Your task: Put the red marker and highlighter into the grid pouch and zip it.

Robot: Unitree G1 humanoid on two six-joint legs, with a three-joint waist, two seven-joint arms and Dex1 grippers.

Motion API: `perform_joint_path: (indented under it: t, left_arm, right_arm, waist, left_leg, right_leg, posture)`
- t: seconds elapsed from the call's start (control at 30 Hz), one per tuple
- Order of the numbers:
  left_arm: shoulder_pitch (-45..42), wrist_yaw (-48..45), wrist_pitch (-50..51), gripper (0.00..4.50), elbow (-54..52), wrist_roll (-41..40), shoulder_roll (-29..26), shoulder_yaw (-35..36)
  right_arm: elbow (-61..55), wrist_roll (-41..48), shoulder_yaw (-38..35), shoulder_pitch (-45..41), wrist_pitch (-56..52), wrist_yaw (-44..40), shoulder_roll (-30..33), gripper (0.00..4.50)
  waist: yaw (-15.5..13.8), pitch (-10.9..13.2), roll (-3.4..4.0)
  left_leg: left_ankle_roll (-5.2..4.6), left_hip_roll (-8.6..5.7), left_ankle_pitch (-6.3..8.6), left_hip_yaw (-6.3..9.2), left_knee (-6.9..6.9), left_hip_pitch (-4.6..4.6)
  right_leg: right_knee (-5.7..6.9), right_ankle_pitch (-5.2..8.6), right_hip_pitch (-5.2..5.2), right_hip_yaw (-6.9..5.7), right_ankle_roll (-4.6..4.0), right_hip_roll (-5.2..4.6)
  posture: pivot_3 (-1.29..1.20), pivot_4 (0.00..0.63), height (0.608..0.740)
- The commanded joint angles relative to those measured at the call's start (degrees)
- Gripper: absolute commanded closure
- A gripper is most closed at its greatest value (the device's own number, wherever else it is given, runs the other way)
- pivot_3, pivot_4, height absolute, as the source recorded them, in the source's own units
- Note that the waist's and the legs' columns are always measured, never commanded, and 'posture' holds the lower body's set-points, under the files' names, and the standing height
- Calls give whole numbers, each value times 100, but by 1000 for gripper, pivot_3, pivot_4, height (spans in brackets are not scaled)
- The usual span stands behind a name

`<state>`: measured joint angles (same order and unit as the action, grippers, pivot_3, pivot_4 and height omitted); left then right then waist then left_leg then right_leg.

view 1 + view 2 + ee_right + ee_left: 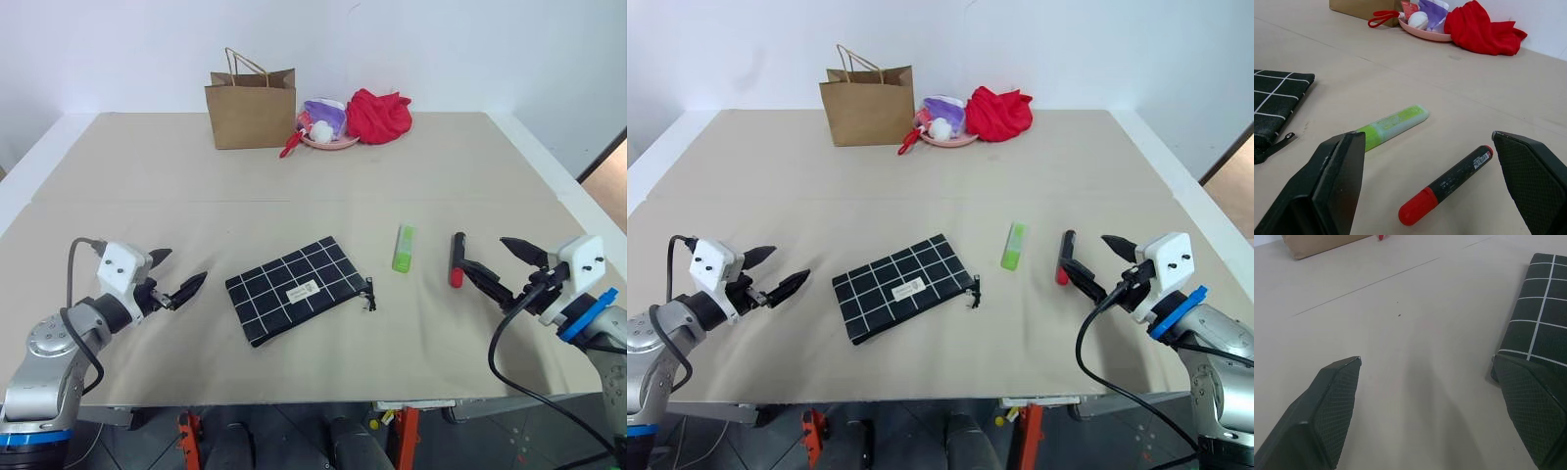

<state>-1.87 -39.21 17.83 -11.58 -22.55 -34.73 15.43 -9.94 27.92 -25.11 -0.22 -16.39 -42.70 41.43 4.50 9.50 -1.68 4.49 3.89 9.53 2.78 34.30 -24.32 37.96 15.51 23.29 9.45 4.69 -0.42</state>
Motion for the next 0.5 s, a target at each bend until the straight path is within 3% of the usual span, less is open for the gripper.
perform_joint_path:
  t: [0.03, 0.5]
  left_arm:
    - [-64, -38, -123, 77, -23, 3, -114, 114]
    - [-152, -390, -428, 77, 177, 61, -249, 46]
  right_arm:
    - [-106, 33, -153, -45, 94, -43, 92, 37]
    - [-132, 78, -243, 50, 92, -27, 53, 37]
  waist:
    - [0, 0, 0]
    - [0, 0, 0]
  left_leg:
    - [0, 0, 0, 0, 0, 0]
    - [0, 0, 0, -1, 0, 0]
  right_leg:
    - [0, 0, 0, 0, 0, 0]
    - [0, 0, 0, 0, 0, 0]
  posture:
    - [0, 150, 740]
    - [0, 150, 740]
